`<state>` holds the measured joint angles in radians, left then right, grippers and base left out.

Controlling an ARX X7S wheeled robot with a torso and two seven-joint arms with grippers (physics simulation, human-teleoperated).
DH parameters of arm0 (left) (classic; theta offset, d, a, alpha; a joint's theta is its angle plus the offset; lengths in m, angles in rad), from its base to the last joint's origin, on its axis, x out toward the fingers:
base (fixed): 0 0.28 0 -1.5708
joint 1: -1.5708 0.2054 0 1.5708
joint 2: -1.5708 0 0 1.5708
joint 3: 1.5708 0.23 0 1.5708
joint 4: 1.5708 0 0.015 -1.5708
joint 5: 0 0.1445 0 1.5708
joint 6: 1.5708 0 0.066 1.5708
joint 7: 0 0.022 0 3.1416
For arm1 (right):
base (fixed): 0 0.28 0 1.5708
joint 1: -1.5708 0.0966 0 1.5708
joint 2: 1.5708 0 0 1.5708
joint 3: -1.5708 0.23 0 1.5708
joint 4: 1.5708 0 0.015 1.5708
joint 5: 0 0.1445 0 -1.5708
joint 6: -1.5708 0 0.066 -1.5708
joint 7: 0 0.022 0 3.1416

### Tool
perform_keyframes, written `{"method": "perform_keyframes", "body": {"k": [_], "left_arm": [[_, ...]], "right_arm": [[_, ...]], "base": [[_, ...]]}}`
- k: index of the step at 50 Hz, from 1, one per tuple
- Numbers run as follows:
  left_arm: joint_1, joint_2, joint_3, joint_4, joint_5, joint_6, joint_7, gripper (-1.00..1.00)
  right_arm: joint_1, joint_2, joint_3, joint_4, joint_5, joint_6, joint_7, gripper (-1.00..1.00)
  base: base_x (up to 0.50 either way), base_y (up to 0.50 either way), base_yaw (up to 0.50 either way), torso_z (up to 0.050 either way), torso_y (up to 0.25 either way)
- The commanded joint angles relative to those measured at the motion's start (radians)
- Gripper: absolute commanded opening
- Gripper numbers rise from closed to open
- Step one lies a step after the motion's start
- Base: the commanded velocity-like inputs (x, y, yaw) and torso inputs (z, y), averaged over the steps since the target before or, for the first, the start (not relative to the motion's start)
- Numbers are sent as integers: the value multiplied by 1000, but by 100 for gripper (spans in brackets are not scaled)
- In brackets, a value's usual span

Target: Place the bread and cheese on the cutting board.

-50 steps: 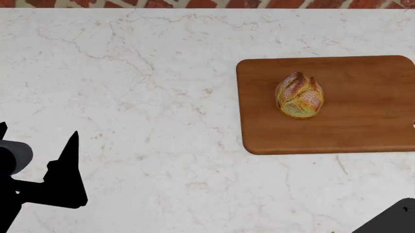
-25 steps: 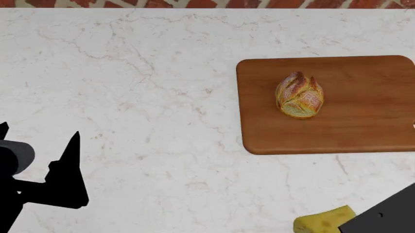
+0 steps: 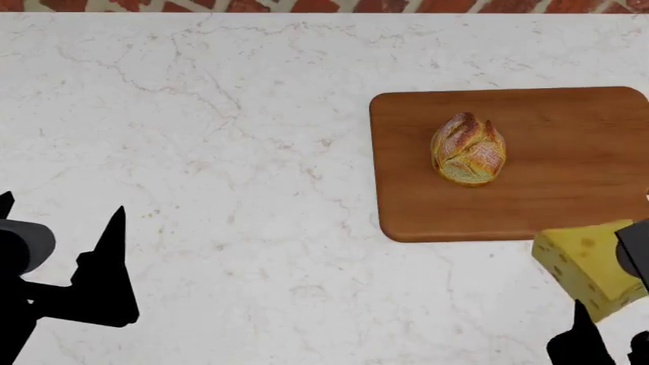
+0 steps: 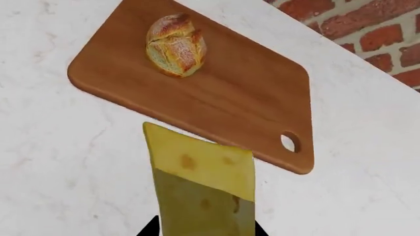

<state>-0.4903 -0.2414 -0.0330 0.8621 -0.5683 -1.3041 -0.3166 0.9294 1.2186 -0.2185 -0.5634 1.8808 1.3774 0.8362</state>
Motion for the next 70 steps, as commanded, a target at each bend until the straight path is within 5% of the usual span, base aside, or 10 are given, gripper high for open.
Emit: {"method": "perform_keyframes", "body": {"k": [1,12,32,44,70], "left_arm": [[-1,0,-8,-20,3,12,16,100],[0,-1,-15,-22,-7,14,10,100],[10,-14,-30,-28,-21,28,6,100],[17,-20,-32,-29,-28,35,1,100],[23,-29,-14,-45,-34,57,-11,100]], "right_arm": [[197,-116,-78,149,-243,99,-100,-100],[223,-220,-200,313,-578,-16,-302,-100],[405,-451,-460,701,-891,-125,-541,-100],[466,-510,-531,846,-969,-175,-625,-100],[329,-471,-505,795,-920,-195,-585,-100]], "base": [[0,0,0,0,0],[0,0,0,0,0],[0,0,0,0,0],[0,0,0,0,0],[0,0,0,0,0]]}}
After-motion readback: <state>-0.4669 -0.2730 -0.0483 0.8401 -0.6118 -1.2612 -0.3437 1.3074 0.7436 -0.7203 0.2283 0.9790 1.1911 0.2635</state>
